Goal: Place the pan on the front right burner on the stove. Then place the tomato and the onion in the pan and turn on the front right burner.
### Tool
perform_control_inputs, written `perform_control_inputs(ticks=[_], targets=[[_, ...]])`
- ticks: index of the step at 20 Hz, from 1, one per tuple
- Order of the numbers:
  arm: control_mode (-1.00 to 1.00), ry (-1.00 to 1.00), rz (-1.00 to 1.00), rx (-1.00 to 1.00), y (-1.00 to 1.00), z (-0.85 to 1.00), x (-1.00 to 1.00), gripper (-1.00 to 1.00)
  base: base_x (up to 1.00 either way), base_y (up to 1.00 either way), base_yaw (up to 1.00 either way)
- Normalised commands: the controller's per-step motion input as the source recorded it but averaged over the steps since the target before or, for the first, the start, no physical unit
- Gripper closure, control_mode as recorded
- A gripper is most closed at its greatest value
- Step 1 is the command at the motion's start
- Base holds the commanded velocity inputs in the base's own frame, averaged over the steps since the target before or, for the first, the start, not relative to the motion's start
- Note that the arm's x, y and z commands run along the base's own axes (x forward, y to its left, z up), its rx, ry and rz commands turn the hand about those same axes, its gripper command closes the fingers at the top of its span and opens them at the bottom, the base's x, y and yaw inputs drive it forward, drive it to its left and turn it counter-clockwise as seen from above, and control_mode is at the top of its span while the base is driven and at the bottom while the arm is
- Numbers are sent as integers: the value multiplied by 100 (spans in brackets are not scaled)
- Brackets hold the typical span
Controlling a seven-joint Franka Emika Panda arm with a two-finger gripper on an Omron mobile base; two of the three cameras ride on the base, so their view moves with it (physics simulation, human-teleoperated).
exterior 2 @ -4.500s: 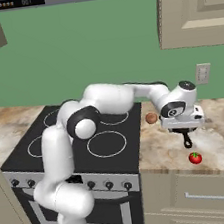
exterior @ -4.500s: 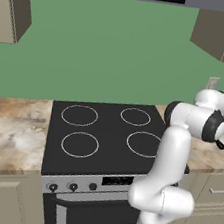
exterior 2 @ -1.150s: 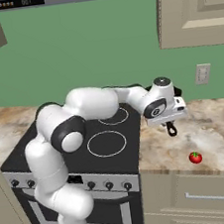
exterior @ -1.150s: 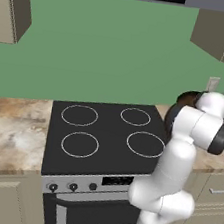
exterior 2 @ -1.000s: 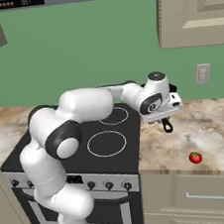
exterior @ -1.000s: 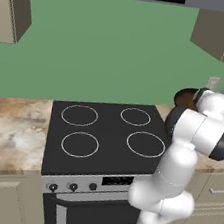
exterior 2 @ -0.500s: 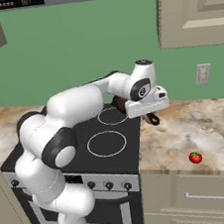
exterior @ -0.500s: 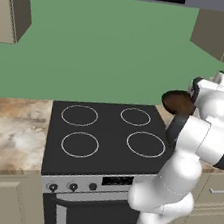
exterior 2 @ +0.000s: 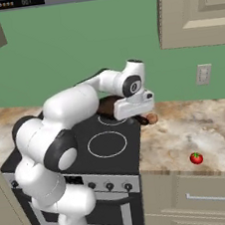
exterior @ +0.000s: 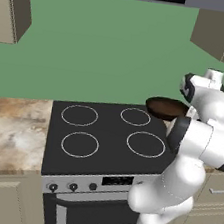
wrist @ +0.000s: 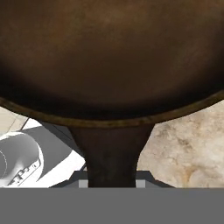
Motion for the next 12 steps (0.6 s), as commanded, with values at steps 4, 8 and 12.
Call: perform_control_inputs(ticks=[4, 8, 12], targets=[[-100, 1, 22, 5, 22, -36, -4, 100, 0, 0, 0], [-100, 0, 20, 3, 8, -37, 0, 100, 0, 0, 0], [-100, 0, 18, 1, 11, -32, 0, 100, 0, 0, 0]])
